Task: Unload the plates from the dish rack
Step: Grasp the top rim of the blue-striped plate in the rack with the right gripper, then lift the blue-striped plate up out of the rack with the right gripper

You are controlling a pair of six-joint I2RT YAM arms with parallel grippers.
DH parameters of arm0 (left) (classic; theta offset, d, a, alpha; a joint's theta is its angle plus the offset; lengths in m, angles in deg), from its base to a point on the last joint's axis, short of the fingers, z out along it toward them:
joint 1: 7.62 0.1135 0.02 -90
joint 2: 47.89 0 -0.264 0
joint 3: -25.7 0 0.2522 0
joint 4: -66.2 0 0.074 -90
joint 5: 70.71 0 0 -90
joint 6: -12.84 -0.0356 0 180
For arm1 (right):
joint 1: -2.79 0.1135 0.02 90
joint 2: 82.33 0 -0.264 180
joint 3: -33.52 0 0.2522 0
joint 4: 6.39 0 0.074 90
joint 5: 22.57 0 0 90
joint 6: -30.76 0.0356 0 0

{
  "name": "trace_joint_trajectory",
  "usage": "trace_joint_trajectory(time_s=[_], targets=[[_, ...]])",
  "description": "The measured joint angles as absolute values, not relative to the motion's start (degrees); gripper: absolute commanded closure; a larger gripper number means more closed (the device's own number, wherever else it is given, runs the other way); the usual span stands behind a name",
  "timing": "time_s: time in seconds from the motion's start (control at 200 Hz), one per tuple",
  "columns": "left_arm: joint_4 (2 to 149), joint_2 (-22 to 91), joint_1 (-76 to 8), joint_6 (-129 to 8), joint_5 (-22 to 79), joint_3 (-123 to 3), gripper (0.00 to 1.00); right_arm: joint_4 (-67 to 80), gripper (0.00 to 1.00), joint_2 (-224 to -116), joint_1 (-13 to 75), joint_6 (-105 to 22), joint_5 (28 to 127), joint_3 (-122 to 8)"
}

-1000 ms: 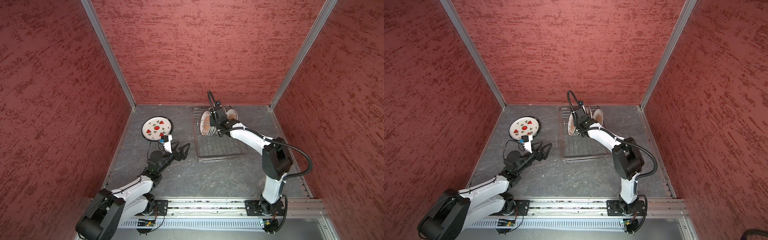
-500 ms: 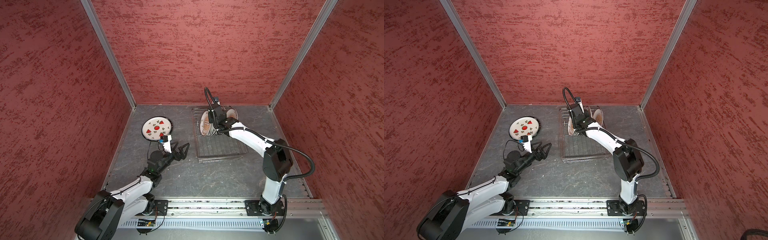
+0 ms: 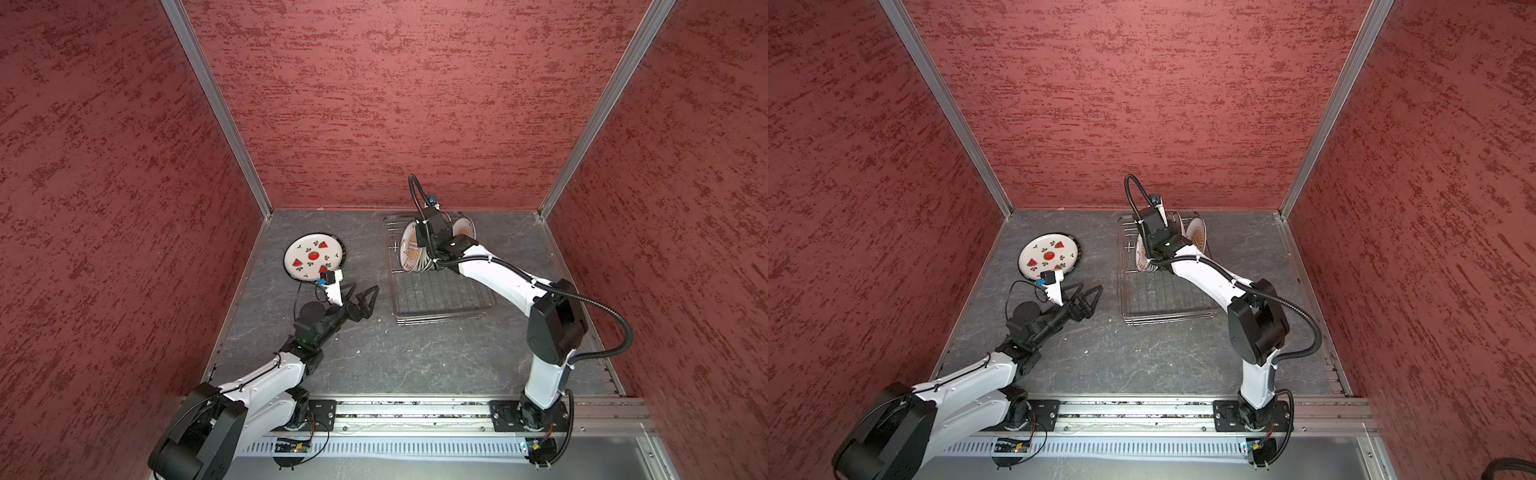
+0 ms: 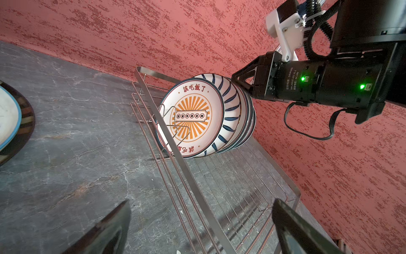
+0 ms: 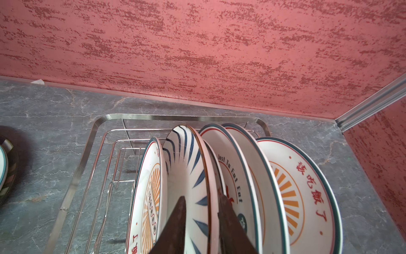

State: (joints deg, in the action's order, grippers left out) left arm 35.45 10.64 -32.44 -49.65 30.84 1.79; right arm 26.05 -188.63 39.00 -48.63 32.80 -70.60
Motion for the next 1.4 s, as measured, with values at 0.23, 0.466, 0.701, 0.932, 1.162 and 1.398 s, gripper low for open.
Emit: trace_joint_trajectory(time_s=[0.23,0.466,0.701,0.932,1.162,1.398], targets=[[35.4,10.6,-32.4,-49.6,30.8,1.8,0.00,27.2,0.77,-188.6,38.1,-47.2,34.7,-70.5],[35.4,10.7,-32.4,-49.6,30.8,1.8,0.01,27.2,0.79,-188.6,37.3,-46.4,37.9,-69.7],[35.4,10.7,-32.4,-49.6,30.8,1.8,0.01,26.9,0.79,-188.7,36.4,-45.7,40.7,-69.2],[35.4,10.7,-32.4,-49.6,30.8,1.8,0.01,26.8,0.75,-189.3,35.6,-45.3,44.1,-68.7],[35.4,10.7,-32.4,-49.6,30.8,1.8,0.01,26.7,0.76,-191.2,35.5,-45.0,44.3,-68.8],[35.4,10.7,-32.4,-49.7,30.7,1.8,0.01,27.0,0.75,-193.6,35.5,-44.6,44.2,-69.9]])
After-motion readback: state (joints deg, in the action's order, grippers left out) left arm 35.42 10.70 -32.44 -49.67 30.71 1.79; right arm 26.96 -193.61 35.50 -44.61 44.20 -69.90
